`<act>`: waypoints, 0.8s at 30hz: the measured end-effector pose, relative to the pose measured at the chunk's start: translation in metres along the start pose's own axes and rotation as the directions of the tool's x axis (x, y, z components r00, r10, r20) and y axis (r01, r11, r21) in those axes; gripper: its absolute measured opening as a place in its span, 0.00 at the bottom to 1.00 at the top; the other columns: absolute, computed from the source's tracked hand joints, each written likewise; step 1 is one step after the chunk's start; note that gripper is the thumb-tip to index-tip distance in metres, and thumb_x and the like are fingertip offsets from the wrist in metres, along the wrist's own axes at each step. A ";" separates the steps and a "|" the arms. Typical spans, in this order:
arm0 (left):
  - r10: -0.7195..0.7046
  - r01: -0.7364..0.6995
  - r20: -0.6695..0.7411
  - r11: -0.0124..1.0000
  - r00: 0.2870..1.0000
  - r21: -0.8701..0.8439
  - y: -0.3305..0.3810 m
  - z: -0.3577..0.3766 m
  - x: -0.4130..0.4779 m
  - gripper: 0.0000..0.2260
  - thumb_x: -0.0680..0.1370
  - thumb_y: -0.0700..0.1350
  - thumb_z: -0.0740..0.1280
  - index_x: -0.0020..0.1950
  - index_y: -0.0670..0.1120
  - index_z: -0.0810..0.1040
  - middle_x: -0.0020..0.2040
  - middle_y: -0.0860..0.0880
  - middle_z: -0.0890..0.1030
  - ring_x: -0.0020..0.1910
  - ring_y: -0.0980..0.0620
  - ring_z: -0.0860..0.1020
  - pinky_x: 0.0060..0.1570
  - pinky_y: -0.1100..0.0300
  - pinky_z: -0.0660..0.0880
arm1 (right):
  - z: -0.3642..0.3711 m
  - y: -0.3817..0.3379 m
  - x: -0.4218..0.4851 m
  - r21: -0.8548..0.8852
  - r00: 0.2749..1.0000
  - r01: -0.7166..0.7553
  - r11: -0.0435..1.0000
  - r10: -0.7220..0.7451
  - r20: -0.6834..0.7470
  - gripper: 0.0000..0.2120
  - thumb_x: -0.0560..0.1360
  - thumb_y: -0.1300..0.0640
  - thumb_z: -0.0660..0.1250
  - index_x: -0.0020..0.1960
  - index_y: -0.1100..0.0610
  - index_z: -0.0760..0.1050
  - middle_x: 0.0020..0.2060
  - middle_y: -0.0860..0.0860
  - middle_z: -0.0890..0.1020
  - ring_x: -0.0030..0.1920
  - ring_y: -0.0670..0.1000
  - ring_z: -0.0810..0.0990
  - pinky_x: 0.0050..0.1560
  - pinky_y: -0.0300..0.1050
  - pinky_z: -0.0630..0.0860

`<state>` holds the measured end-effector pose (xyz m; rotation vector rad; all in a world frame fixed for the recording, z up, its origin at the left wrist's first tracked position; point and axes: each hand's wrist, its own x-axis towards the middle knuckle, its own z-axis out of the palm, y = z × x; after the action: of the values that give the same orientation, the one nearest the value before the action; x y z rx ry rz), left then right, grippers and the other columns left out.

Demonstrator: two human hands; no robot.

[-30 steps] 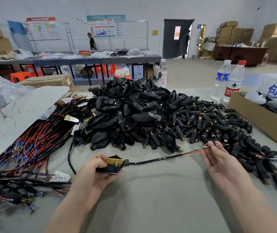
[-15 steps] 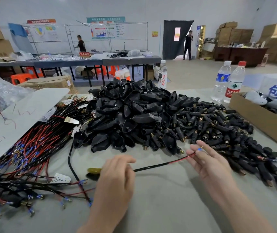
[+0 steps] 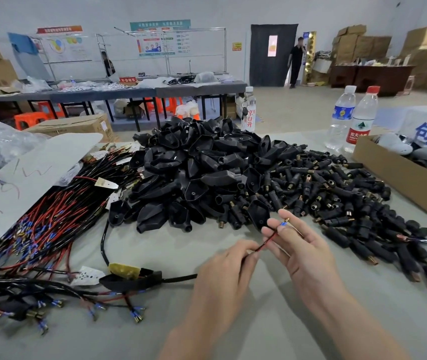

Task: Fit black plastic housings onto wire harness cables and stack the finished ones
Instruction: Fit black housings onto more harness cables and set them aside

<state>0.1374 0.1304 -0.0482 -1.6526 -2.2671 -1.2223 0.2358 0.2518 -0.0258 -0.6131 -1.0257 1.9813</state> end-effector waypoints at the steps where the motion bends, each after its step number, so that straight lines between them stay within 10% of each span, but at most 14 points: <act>1: -0.025 0.025 0.004 0.999 1.000 -0.042 -0.002 0.003 0.001 0.06 0.83 0.58 0.56 0.56 0.60 0.70 0.42 0.61 0.80 0.42 0.59 0.77 0.42 0.60 0.73 | -0.002 -0.001 0.001 0.003 1.000 0.003 1.000 -0.003 -0.012 0.11 0.80 0.66 0.63 0.59 0.58 0.78 0.49 0.56 0.87 0.49 0.53 0.86 0.46 0.42 0.83; 8: -0.242 0.224 0.004 0.891 0.970 -0.394 -0.013 0.006 0.006 0.06 0.79 0.57 0.60 0.46 0.60 0.74 0.35 0.54 0.80 0.29 0.58 0.74 0.34 0.52 0.74 | -0.005 0.005 0.006 -0.028 0.999 -0.015 0.999 0.016 0.042 0.11 0.80 0.67 0.63 0.59 0.58 0.78 0.50 0.59 0.86 0.46 0.52 0.86 0.43 0.41 0.82; 16: -0.297 0.254 -0.043 0.874 0.954 -0.413 -0.016 0.004 0.007 0.06 0.83 0.49 0.63 0.47 0.58 0.75 0.35 0.52 0.79 0.34 0.48 0.77 0.37 0.52 0.73 | -0.014 0.007 0.016 -0.223 0.998 0.061 0.973 -0.067 -0.021 0.10 0.81 0.63 0.64 0.59 0.54 0.78 0.48 0.54 0.87 0.49 0.51 0.86 0.51 0.44 0.82; 20: -0.389 0.300 -0.104 0.831 0.915 -0.468 -0.018 0.002 0.008 0.05 0.81 0.47 0.65 0.46 0.55 0.75 0.35 0.53 0.81 0.36 0.47 0.78 0.37 0.55 0.72 | -0.025 0.010 0.018 -0.631 0.952 0.209 0.747 -0.302 -0.042 0.13 0.81 0.60 0.63 0.56 0.43 0.77 0.47 0.41 0.84 0.43 0.40 0.81 0.42 0.35 0.76; 24: -0.400 0.309 -0.095 0.820 0.912 -0.481 -0.016 0.001 0.009 0.05 0.81 0.47 0.66 0.46 0.54 0.74 0.35 0.53 0.82 0.36 0.48 0.78 0.35 0.55 0.71 | -0.035 0.016 0.020 -0.897 0.937 0.250 0.364 -0.323 0.130 0.18 0.81 0.58 0.61 0.67 0.43 0.71 0.57 0.39 0.75 0.52 0.42 0.75 0.55 0.41 0.69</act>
<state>0.1205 0.1365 -0.0526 -1.1517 -2.3557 -2.0431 0.2425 0.2783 -0.0599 -0.9633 -2.0294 0.9080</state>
